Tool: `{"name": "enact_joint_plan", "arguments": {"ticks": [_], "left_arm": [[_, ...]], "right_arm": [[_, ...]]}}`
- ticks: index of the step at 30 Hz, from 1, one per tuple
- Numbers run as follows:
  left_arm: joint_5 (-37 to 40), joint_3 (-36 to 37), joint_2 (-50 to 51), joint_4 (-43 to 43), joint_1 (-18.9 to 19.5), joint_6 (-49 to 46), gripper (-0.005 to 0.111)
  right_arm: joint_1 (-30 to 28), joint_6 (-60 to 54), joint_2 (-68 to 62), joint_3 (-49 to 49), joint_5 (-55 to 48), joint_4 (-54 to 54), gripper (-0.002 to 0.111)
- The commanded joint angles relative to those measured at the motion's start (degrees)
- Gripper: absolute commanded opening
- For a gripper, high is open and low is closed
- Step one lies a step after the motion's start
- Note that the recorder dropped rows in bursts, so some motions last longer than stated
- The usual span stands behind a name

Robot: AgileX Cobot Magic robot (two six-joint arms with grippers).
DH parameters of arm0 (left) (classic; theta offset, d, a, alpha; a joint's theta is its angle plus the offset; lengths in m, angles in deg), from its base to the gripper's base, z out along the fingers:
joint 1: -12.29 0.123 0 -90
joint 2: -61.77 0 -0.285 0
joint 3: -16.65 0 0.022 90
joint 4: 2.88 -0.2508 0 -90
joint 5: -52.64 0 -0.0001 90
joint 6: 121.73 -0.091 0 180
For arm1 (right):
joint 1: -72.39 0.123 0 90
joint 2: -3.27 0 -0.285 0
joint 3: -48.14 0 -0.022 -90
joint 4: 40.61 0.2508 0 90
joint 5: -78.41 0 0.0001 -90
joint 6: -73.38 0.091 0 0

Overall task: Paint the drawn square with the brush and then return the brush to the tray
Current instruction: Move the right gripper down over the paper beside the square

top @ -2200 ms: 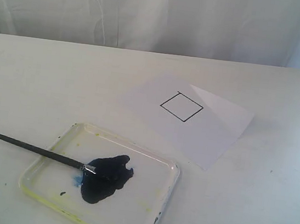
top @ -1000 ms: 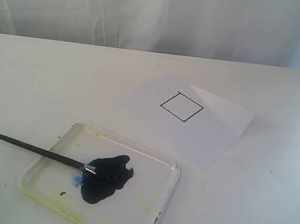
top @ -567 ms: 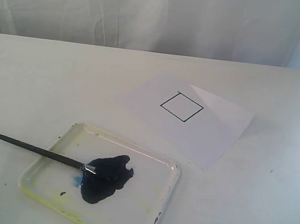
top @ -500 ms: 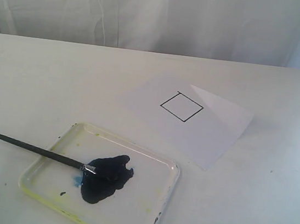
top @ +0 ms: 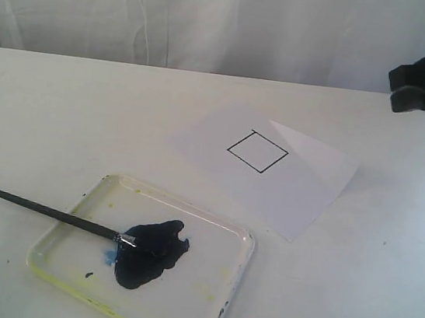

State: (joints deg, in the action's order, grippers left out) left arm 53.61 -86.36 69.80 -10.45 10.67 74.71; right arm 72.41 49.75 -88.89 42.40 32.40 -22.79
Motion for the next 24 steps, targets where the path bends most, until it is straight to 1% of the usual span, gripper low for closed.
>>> {"name": "enact_joint_plan", "arguments": {"ticks": [1, 3, 6, 9, 13, 20, 24], "left_arm": [[0.47, 0.23, -0.24, 0.23, -0.23, 0.35, 0.000], [0.61, 0.23, -0.24, 0.23, -0.23, 0.35, 0.000], [0.66, 0.23, -0.24, 0.23, -0.23, 0.35, 0.000], [0.75, 0.23, -0.24, 0.23, -0.23, 0.35, 0.000], [0.75, 0.23, -0.24, 0.23, -0.23, 0.35, 0.000], [0.79, 0.23, -0.24, 0.23, -0.23, 0.35, 0.000], [0.79, 0.23, -0.24, 0.23, -0.23, 0.35, 0.000]], "right_arm": [[-0.03, -2.32, -6.87, 6.55, -5.14, 0.34, 0.066], [-0.03, -2.30, -9.65, 10.12, -8.41, 0.12, 0.070], [0.00, -2.30, -13.99, 15.29, -13.16, 0.57, 0.071], [0.28, -3.42, -18.26, 19.62, -15.57, 0.35, 0.071], [1.80, -12.52, -22.41, 22.25, -13.51, 0.35, 0.071], [5.66, -13.56, -28.01, 22.73, -9.52, -3.40, 0.071], [6.19, -13.56, -30.57, 22.73, -8.03, -2.63, 0.071]]}}
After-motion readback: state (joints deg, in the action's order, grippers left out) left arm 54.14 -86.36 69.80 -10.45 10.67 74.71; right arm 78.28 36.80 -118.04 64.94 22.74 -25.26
